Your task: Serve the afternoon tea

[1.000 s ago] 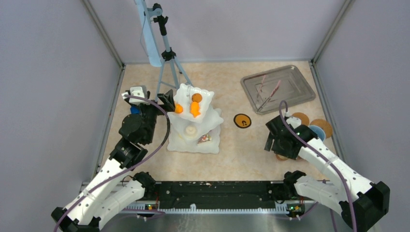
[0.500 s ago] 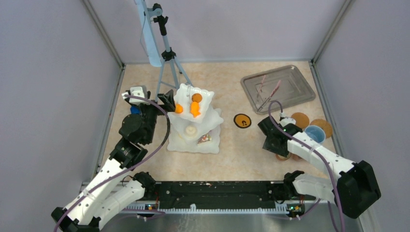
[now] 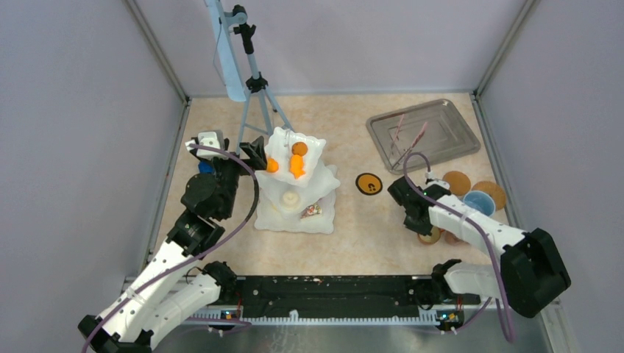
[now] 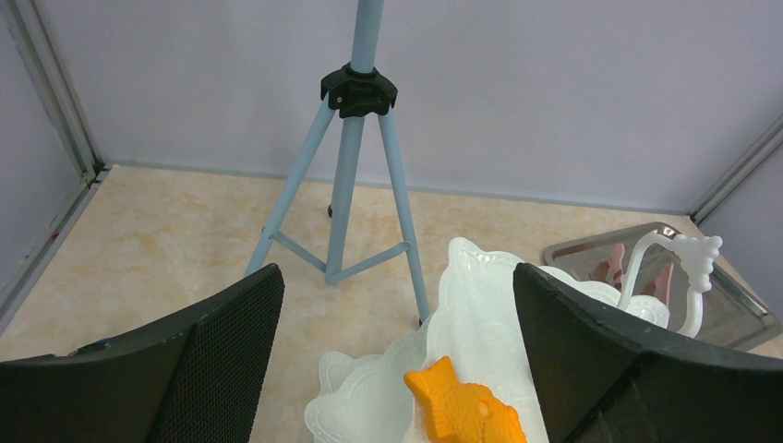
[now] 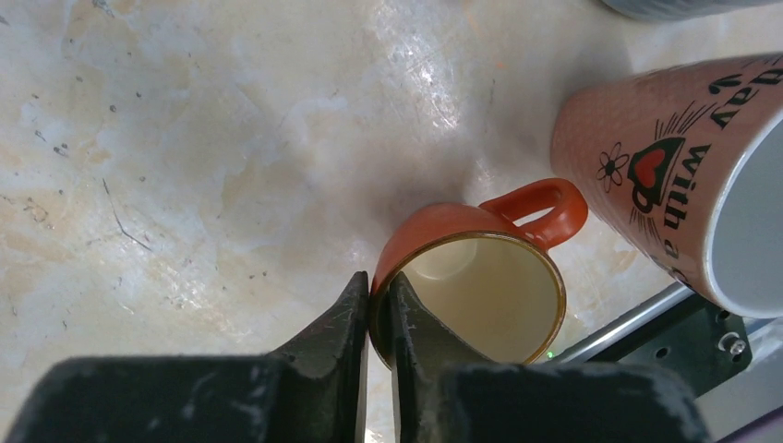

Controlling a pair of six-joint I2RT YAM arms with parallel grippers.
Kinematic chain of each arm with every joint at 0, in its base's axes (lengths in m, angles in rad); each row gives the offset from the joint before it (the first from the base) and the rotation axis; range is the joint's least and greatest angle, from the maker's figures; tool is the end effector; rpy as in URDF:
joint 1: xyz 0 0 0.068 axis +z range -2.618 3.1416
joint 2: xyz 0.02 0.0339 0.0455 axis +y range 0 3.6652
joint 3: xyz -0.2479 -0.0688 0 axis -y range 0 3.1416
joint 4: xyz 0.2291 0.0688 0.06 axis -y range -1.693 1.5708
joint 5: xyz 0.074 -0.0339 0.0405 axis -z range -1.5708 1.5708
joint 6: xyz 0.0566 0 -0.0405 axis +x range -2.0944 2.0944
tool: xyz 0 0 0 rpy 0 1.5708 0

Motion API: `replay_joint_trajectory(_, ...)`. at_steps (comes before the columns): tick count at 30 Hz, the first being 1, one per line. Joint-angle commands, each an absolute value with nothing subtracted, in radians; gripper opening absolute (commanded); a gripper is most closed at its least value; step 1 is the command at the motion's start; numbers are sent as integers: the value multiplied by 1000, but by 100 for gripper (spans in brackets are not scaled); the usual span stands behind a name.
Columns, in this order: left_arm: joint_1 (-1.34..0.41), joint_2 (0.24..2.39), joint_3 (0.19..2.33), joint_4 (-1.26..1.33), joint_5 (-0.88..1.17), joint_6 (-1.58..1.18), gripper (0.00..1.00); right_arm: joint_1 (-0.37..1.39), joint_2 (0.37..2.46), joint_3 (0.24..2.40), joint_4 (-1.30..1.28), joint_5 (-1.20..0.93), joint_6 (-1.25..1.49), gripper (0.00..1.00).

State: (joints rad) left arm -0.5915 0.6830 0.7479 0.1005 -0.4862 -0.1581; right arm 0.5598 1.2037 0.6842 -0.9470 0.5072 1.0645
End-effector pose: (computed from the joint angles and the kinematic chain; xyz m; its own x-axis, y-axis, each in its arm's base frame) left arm 0.1598 -0.0755 0.3651 0.1176 -0.2467 -0.9619 0.1305 0.9641 -0.2313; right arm 0.1608 0.0683 0.1604 -0.7771 0.4151 -0.4730 0.5327 0.8341 -0.1432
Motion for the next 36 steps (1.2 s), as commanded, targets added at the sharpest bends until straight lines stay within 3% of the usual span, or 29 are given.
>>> replay_joint_trajectory(1, -588, 679, 779, 123, -479, -165, 99, 551, 1289, 800, -958, 508, 1092, 0)
replay_joint_trajectory(11, -588, 658, 779, 123, -495, -157, 99, 551, 1713, 1373, -1344, 318, 1421, 0)
replay_joint_trajectory(14, -589, 648, 780, 124, -495, -160, 99, 550, 1765, 1509, -1345, 277, 1490, 0)
replay_joint_trajectory(22, -588, 628, 777, 127, -501, -157, 99, 549, 1823, 1575, -1145, 286, 1588, 0)
replay_joint_trajectory(29, -589, 621, 776, 132, -500, -155, 99, 551, 2009, 1818, -1229, 406, 1358, 0)
replay_joint_trajectory(36, -588, 626, 777, 133, -497, -155, 99, 550, 2013, 1795, -1180, 483, 1296, 0)
